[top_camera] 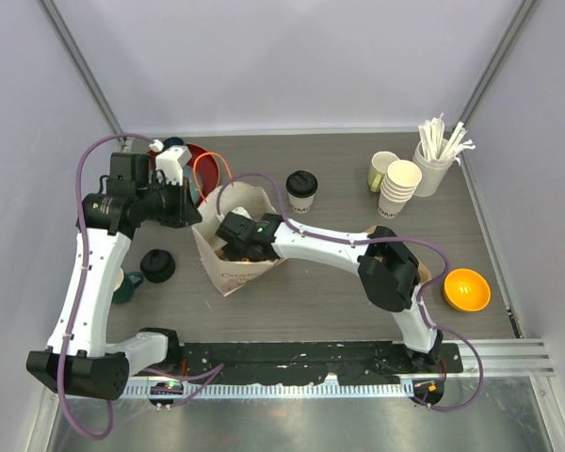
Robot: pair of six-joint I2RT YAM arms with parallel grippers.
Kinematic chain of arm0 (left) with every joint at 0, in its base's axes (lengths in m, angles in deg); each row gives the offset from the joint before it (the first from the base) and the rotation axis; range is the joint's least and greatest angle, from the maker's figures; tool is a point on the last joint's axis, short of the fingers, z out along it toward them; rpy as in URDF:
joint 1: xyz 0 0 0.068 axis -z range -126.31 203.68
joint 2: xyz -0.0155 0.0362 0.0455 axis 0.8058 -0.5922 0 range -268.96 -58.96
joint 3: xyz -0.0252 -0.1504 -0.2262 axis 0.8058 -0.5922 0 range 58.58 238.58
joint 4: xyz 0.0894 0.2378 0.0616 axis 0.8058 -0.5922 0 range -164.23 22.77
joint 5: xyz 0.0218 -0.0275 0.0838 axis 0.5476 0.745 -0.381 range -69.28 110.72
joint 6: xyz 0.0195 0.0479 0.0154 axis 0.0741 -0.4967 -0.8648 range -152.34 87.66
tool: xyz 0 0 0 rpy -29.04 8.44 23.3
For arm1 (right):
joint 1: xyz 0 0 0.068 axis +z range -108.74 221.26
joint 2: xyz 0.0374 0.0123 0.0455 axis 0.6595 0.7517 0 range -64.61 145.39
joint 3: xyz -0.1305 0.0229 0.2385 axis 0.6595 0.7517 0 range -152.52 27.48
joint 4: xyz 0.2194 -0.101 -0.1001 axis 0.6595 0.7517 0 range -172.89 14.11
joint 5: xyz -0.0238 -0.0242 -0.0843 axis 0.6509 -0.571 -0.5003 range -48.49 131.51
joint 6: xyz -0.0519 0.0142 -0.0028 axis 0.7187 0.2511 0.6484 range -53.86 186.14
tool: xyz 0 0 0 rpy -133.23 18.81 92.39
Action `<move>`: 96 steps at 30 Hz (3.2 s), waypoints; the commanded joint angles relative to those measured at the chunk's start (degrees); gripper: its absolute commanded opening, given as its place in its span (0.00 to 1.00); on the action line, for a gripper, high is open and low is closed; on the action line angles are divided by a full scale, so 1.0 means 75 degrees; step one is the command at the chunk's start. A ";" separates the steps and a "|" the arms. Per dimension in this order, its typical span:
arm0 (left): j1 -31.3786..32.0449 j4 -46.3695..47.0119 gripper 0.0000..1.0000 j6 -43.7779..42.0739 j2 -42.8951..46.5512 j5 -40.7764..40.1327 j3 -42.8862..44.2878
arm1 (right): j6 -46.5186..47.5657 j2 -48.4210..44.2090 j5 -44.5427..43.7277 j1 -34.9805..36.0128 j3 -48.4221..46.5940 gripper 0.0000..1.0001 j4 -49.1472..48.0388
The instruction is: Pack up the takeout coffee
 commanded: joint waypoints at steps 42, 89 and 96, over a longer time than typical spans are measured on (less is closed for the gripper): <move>0.0024 -0.0155 0.00 -0.0902 -0.0148 -0.0646 -0.0010 | 0.1265 -0.3325 -0.0282 0.0242 0.1441 0.88 -0.4160; 0.0024 -0.0179 0.00 -0.0984 -0.0206 -0.0740 0.0049 | 0.1007 -0.3091 0.0339 -0.0121 0.1663 0.43 -0.2953; 0.0024 -0.0120 0.00 -0.0878 -0.0265 -0.0600 0.0037 | 0.1626 -0.2341 0.0959 -0.0098 0.1745 0.04 -0.2824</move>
